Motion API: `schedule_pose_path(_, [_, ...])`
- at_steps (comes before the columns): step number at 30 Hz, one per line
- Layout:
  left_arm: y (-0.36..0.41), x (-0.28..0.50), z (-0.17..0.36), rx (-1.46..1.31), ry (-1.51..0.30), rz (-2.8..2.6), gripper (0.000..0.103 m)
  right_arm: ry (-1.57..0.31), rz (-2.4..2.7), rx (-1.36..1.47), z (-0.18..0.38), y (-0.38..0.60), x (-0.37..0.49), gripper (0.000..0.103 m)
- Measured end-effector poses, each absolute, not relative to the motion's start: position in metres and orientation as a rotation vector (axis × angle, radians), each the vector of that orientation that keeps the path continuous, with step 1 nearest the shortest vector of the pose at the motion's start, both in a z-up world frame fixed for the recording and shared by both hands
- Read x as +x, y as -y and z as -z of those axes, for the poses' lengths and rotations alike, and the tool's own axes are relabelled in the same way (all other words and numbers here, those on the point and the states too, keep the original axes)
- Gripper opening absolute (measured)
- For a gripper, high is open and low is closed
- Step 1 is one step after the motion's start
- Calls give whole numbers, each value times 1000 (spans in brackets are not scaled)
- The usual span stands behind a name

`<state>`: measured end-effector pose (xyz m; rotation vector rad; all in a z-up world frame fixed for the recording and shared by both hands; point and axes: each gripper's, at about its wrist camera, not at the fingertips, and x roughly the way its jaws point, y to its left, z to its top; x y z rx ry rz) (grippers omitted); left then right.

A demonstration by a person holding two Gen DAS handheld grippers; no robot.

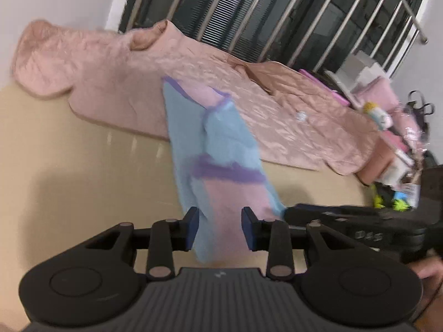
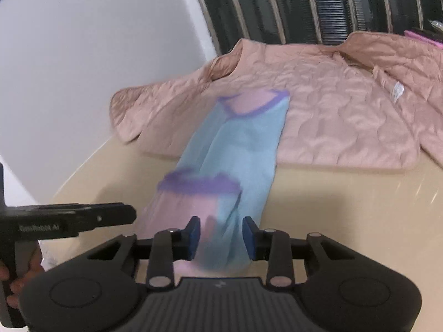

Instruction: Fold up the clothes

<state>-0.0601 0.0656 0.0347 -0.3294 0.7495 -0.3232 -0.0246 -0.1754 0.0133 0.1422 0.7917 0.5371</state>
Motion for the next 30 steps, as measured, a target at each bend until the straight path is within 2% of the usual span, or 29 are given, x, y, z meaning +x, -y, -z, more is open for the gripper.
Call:
schedule_pose_path(2, [-60,-61,-30,-305,-757,341,32,-792,-530,160,-5,176,-29,31])
schedule_pose_path(3, [-55,-60,-26,-278,-773,319,25,-799,-531,170,-1,176,-28,28])
schedule_pose_path(4, [-51,-60,-24,-266,-785,304,10,-806,-527,176,3,177,-29,24])
schedule_pose_path(5, [-50,-60,-22,-271,-793,305,7,-812,-522,182,6,177,-29,22])
schedule_pose_path(7, [-49,-60,-18,-281,-808,307,6,-817,-515,204,6,178,-35,9])
schedule_pose_path(15, [-47,-99,-21,-269,-831,309,4,-812,-483,229,-5,185,-96,7])
schedule_pose_path(17, [-49,-110,-24,-285,-835,303,5,-806,-495,230,-8,187,-114,11])
schedule_pose_path(20, [-53,-114,-30,-306,-815,301,14,-768,-517,229,-15,193,-129,15])
schedule_pose_path(22, [-53,-112,-35,-299,-790,311,29,-749,-525,227,-16,192,-124,23])
schedule_pose_path(23, [-50,-108,-35,-290,-789,311,30,-739,-530,226,-16,192,-122,23])
schedule_pose_path(26, [-38,-95,-29,-264,-810,306,30,-756,-535,192,-11,184,-110,23])
schedule_pose_path(27, [-34,-93,-26,-254,-818,286,24,-773,-527,176,-7,182,-108,22])
schedule_pose_path(28, [-32,-92,-24,-242,-818,272,14,-797,-512,165,-4,180,-106,14])
schedule_pose_path(30, [-28,-92,-21,-211,-816,254,14,-812,-512,176,-2,180,-109,11])
